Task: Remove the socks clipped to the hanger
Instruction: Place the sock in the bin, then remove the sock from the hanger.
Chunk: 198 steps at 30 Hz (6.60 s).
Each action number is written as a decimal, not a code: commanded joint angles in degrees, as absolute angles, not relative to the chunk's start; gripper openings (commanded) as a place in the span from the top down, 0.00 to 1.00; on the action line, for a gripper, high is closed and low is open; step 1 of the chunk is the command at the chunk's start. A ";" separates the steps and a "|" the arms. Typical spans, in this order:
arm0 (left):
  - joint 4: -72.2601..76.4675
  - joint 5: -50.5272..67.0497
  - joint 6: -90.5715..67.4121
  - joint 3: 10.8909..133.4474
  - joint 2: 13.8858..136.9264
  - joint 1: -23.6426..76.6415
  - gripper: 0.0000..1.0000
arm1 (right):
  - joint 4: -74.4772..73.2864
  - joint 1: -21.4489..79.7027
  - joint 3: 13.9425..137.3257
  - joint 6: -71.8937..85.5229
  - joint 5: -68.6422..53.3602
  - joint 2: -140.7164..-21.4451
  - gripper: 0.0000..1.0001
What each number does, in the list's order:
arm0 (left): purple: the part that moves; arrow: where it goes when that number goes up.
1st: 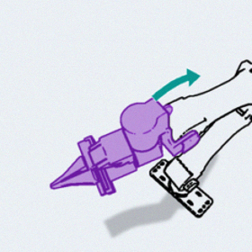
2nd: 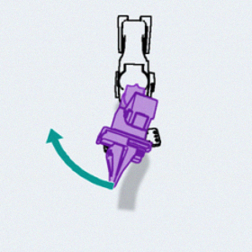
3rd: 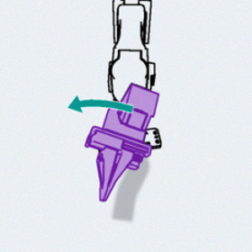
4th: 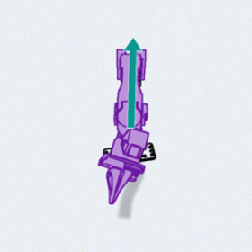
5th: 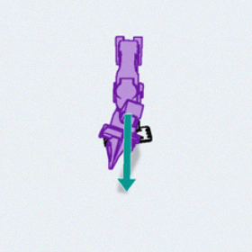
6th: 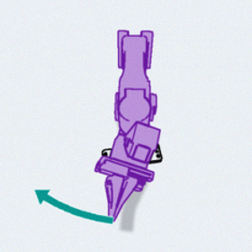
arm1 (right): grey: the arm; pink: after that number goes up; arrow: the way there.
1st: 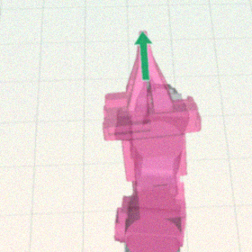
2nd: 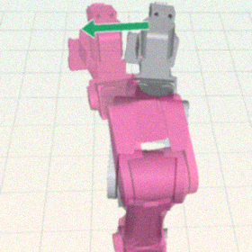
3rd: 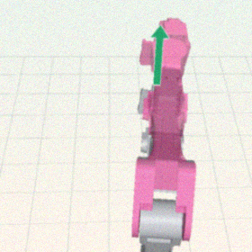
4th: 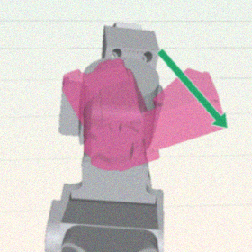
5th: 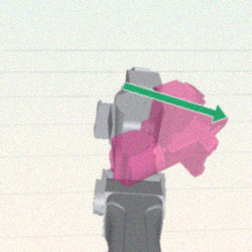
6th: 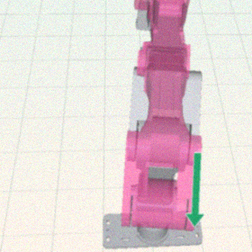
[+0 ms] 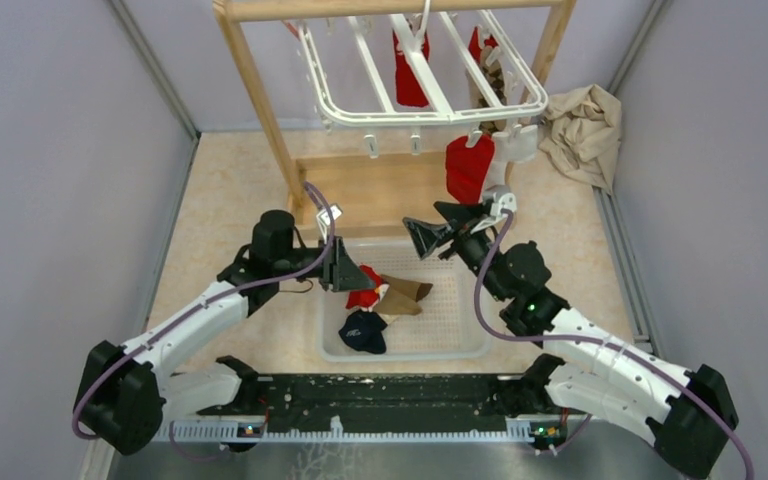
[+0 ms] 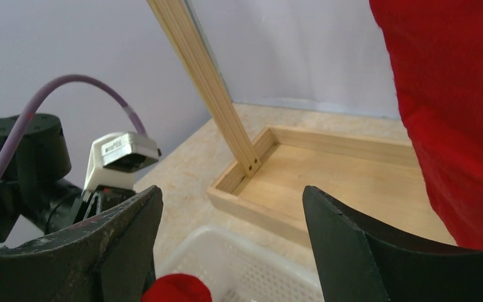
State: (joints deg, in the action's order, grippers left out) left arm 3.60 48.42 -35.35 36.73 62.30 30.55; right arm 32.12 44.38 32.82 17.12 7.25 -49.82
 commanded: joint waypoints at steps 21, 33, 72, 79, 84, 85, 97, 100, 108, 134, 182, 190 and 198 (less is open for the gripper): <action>1.49 35.08 -30.14 35.41 71.75 31.22 0.01 | 25.44 45.20 24.35 23.57 3.37 -45.43 0.17; -3.36 31.72 -31.53 37.58 64.95 31.96 0.01 | 23.24 45.18 21.46 24.38 3.64 -43.94 0.17; -1.70 25.43 -36.54 33.67 53.43 32.18 0.01 | 11.64 45.23 21.54 27.47 -6.24 -51.19 0.18; 4.71 23.04 -40.13 35.91 58.09 32.71 0.01 | 9.95 45.09 21.47 27.08 -9.34 -51.00 0.17; 6.06 21.12 -39.52 39.56 62.07 34.08 0.01 | 6.36 45.09 22.45 25.04 -10.98 -50.00 0.17; 6.42 20.78 -39.29 40.24 62.99 34.25 0.01 | 5.48 45.04 22.75 24.56 -10.99 -49.79 0.16; 7.28 21.21 -37.17 47.98 70.22 34.96 0.01 | 1.17 44.07 23.71 26.79 -11.11 -47.25 0.15; 8.56 19.32 -38.42 45.40 67.12 35.29 0.01 | -0.72 44.11 24.07 27.50 -11.88 -47.10 0.16; 4.02 20.34 -38.40 45.73 63.72 35.44 0.01 | -8.70 44.11 26.20 27.23 -9.27 -44.90 0.16; -25.31 20.24 -21.20 50.19 65.88 36.31 0.01 | -9.77 44.12 39.59 25.72 -0.30 -49.70 0.15; -14.05 20.58 -25.76 52.11 60.51 47.37 0.01 | 30.60 15.29 36.29 27.25 -17.34 -54.85 0.16; -13.18 21.49 -26.33 51.88 60.94 47.37 0.01 | 33.74 15.21 36.52 26.33 -18.66 -57.18 0.20; -12.21 22.31 -26.97 51.97 62.19 47.37 0.01 | 38.07 15.21 34.28 26.54 -20.73 -57.71 0.49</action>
